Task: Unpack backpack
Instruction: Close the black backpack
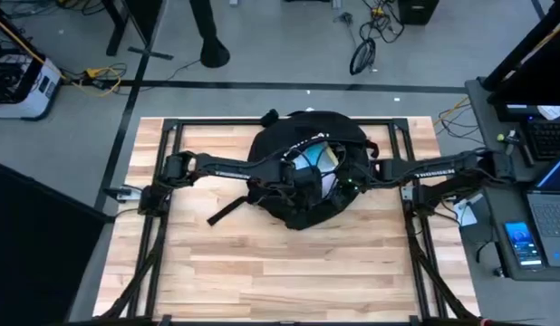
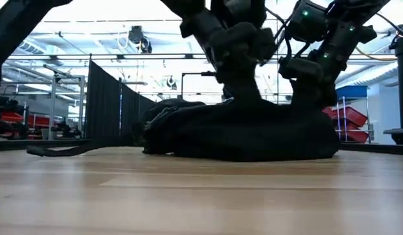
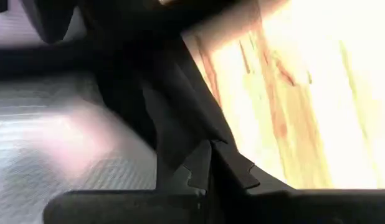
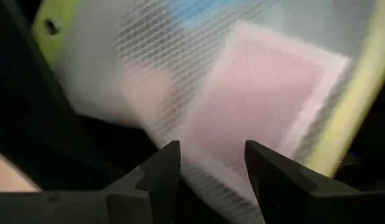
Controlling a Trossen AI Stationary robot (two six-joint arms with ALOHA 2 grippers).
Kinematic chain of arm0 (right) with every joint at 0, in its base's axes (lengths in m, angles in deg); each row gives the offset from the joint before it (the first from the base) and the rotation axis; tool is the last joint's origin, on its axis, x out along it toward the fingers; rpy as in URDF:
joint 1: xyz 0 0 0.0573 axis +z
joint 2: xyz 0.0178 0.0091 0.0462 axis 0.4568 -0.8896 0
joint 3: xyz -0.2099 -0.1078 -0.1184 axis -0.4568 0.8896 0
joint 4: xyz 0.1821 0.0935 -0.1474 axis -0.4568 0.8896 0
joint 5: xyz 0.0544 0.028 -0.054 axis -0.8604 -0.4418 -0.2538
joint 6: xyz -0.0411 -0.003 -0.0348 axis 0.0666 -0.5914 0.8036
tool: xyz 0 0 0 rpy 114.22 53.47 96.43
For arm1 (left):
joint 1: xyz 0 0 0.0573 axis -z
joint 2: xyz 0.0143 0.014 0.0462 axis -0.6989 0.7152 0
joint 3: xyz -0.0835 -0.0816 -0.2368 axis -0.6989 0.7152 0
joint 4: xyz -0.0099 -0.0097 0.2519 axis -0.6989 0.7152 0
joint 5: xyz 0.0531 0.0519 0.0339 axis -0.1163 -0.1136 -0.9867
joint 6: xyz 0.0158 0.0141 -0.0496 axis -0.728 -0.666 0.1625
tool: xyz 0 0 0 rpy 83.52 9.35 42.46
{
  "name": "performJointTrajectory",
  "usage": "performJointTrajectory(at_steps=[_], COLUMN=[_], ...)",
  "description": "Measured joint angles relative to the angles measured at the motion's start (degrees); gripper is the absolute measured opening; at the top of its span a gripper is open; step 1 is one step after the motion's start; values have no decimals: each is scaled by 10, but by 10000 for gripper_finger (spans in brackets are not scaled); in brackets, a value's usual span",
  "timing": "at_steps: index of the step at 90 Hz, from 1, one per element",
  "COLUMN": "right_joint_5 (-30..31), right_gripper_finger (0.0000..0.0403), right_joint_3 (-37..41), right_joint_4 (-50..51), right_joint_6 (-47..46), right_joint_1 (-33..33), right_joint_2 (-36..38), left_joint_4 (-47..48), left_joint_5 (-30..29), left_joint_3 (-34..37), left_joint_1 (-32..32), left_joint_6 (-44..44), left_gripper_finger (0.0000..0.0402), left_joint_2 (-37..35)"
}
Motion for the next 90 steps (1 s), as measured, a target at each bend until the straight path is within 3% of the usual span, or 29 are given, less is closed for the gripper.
performJointTrajectory(at_steps=[17,27,35,55,69,79,90], right_joint_5=[-73,3,64,76,78,74,74], right_gripper_finger=[164,164,164,164,164,164,164], right_joint_3=[0,0,0,0,0,1,1], right_joint_4=[20,19,-40,-221,-361,-400,-436], right_joint_6=[-36,-34,-7,56,135,192,322], right_joint_1=[21,28,15,-26,-42,-44,-51], right_joint_2=[5,-24,-51,-152,-221,-244,-246], left_joint_4=[-12,-26,-36,-30,-20,-38,-39], left_joint_5=[11,11,12,20,22,38,57], left_joint_3=[1,1,1,1,21,40,41], left_joint_1=[5,6,9,20,20,21,26], left_joint_6=[12,15,16,20,60,76,80], left_gripper_finger=[0,0,0,0,0,0,0], left_joint_2=[13,16,16,16,14,14,14])
